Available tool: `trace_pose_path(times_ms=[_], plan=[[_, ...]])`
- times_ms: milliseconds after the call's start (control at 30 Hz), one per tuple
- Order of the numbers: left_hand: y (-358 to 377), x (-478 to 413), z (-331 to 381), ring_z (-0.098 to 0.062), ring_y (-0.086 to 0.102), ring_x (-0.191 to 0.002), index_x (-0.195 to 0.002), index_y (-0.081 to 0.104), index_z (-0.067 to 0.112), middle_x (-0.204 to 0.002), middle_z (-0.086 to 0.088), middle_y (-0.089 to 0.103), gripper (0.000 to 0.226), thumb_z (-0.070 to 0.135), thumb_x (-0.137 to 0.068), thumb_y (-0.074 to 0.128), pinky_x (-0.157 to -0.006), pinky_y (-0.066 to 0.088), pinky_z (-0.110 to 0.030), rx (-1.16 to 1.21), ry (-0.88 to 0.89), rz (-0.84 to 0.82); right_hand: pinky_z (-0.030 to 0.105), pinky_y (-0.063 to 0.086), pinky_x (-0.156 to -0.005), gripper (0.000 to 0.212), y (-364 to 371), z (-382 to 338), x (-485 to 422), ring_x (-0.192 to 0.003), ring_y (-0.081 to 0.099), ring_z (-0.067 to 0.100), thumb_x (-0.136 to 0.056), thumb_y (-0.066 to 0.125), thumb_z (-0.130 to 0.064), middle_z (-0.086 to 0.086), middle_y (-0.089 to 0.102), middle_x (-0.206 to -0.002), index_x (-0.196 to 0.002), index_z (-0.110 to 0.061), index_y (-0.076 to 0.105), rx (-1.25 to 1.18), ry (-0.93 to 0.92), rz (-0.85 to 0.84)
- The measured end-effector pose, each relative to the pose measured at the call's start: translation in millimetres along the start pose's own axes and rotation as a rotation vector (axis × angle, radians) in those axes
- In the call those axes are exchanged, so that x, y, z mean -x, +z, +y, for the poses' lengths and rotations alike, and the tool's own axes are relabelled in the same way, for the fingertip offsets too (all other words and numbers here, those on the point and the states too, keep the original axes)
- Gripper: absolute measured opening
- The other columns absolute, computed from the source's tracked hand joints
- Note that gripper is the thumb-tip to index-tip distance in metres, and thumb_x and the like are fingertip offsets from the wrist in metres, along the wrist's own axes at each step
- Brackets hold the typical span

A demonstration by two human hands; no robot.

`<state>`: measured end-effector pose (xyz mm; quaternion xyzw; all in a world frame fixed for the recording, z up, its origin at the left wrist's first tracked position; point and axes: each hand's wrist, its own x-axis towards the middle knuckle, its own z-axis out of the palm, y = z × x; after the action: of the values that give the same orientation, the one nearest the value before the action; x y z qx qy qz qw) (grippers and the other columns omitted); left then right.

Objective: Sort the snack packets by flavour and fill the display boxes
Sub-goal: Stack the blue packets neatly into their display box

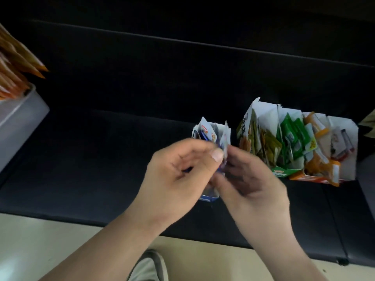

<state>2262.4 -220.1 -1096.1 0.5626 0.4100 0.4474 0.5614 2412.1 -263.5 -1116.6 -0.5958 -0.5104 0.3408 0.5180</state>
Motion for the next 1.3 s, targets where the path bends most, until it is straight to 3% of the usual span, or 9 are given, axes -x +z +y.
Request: trace_pose_path(times_ms=[100, 267, 533, 667, 767, 867, 1100, 1233, 1300], plan=[[-4, -2, -14, -0.017, 0.077, -0.079, -0.109, 0.073, 0.018, -0.091, -0.001, 0.079, 0.019, 0.027, -0.1, 0.059, -0.066, 0.064, -0.035, -0.02, -0.037, 0.108, 0.017, 0.059, -0.074, 0.029, -8, 4, -3, -0.09, 0.077, 0.007, -0.095, 0.065, 0.005, -0.01, 0.081, -0.095, -0.107, -0.02, 0.071, -0.183, 0.116, 0.046], [-15, -4, -52, -0.012, 0.068, -0.07, -0.102, 0.068, 0.035, -0.087, 0.012, 0.073, 0.029, 0.006, -0.1, 0.062, -0.062, 0.055, -0.023, -0.247, -0.079, 0.263, 0.019, 0.058, -0.077, 0.022, -7, 18, -7, -0.092, 0.077, 0.008, -0.098, 0.062, 0.006, -0.008, 0.081, -0.094, -0.103, -0.015, 0.069, -0.248, 0.204, 0.061], [-30, -9, -91, -0.003, 0.062, -0.074, -0.106, 0.064, 0.032, -0.094, 0.01, 0.065, 0.029, 0.03, -0.084, 0.083, -0.064, 0.052, -0.015, -0.515, -0.267, 0.271, 0.014, 0.055, -0.08, 0.034, -1, 41, -3, -0.092, 0.075, 0.009, -0.093, 0.073, 0.0, -0.002, 0.079, -0.097, -0.096, -0.034, 0.075, -0.016, 0.105, 0.069], [-28, -10, -90, -0.004, 0.069, -0.072, -0.095, 0.074, 0.029, -0.083, 0.01, 0.075, 0.004, 0.026, -0.094, 0.075, -0.066, 0.056, -0.023, -0.434, -0.278, 0.142, 0.007, 0.051, -0.073, 0.043, 0, 42, 2, -0.087, 0.072, 0.004, -0.089, 0.074, 0.004, -0.005, 0.075, -0.096, -0.092, -0.039, 0.073, 0.105, 0.028, 0.033], [-24, -6, -82, -0.005, 0.06, -0.054, -0.088, 0.074, 0.021, -0.067, 0.01, 0.07, 0.014, 0.02, -0.1, 0.067, -0.052, 0.045, -0.019, -0.378, -0.197, 0.133, 0.018, 0.056, -0.074, 0.037, 4, 63, 4, -0.086, 0.071, 0.005, -0.088, 0.076, 0.001, -0.013, 0.072, -0.093, -0.095, -0.035, 0.075, 0.314, 0.046, -0.031], [-29, -9, -70, -0.033, 0.066, -0.073, -0.085, 0.066, 0.018, -0.075, -0.011, 0.068, 0.02, 0.027, -0.102, 0.063, -0.065, 0.057, -0.035, -0.273, -0.134, 0.271, 0.034, 0.059, -0.076, 0.028, 6, 80, 6, -0.087, 0.069, 0.007, -0.086, 0.076, -0.002, -0.015, 0.07, -0.092, -0.101, -0.026, 0.079, 0.473, 0.014, -0.085], [-44, -21, -25, -0.02, 0.074, -0.072, -0.09, 0.061, 0.023, -0.082, 0.0, 0.075, 0.016, 0.026, -0.105, 0.056, -0.058, 0.06, -0.037, -0.096, 0.072, 0.507, 0.013, 0.044, -0.071, 0.033, -9, 62, 5, -0.084, 0.064, 0.013, -0.082, 0.064, -0.022, -0.014, 0.069, -0.096, -0.109, -0.033, 0.079, 0.303, 0.059, -0.247], [-42, -27, -6, -0.027, 0.077, -0.08, -0.093, 0.059, 0.016, -0.088, -0.007, 0.077, 0.017, 0.019, -0.108, 0.053, -0.062, 0.06, -0.038, 0.14, 0.044, 0.539, 0.017, 0.048, -0.065, 0.01, -7, 32, 1, -0.078, 0.066, 0.012, -0.092, 0.076, -0.039, -0.007, 0.074, -0.086, -0.093, -0.03, 0.08, 0.091, 0.096, -0.064], [-33, -26, -3, -0.031, 0.078, -0.085, -0.095, 0.059, 0.013, -0.092, -0.011, 0.078, 0.015, 0.017, -0.108, 0.052, -0.066, 0.062, -0.039, 0.226, -0.033, 0.472, 0.019, 0.051, -0.065, 0.026, -5, 13, -6, -0.075, 0.068, 0.01, -0.084, 0.073, -0.051, -0.005, 0.076, -0.082, -0.089, -0.027, 0.08, -0.044, 0.168, -0.009]])
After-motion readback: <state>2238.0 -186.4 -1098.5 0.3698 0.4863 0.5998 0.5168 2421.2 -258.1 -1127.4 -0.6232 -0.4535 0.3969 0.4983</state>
